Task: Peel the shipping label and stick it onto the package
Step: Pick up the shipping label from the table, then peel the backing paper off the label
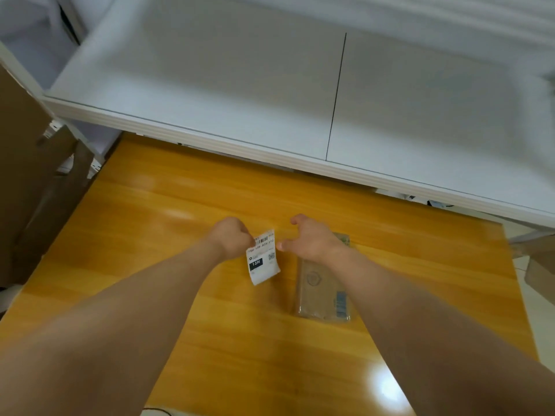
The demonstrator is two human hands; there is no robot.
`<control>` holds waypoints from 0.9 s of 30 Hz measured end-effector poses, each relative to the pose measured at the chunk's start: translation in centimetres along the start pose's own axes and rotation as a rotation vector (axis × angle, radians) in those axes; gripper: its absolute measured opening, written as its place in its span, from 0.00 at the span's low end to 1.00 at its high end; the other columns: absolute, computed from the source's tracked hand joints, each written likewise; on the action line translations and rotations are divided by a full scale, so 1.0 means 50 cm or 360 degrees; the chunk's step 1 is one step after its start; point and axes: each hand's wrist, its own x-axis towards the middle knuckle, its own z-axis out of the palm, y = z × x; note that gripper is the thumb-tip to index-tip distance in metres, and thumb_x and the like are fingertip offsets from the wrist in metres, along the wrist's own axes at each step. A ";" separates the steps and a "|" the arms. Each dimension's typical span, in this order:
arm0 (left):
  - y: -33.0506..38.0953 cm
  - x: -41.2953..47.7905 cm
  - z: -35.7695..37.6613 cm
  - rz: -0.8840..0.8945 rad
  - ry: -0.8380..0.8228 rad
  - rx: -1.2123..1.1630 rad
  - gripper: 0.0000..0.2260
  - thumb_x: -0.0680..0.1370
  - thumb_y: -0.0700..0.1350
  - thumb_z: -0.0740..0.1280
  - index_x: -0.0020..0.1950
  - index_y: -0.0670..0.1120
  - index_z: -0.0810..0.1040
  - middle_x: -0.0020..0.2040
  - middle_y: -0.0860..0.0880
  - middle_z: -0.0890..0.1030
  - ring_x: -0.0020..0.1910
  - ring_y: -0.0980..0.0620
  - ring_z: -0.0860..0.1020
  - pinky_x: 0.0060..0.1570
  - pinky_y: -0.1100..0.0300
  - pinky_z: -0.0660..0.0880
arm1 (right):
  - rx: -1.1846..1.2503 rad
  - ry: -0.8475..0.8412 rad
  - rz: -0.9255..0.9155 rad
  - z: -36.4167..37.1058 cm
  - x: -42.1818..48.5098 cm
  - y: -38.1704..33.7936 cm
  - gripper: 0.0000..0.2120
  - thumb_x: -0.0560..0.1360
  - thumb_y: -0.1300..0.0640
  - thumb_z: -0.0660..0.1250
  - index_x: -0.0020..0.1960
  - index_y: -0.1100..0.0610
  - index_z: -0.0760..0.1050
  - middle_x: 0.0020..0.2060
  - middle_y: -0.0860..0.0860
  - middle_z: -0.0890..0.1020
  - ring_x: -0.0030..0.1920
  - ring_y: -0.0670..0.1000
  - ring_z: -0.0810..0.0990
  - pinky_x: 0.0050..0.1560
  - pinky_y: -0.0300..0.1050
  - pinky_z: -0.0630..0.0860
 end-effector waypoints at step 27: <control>0.271 -0.193 -0.173 0.0207 0.0163 -0.1938 0.07 0.77 0.32 0.55 0.51 0.39 0.70 0.45 0.40 0.84 0.47 0.41 0.84 0.52 0.48 0.80 | 0.1758 0.0298 0.0077 -0.199 -0.184 -0.038 0.17 0.73 0.69 0.72 0.60 0.61 0.75 0.47 0.59 0.83 0.42 0.52 0.83 0.42 0.46 0.81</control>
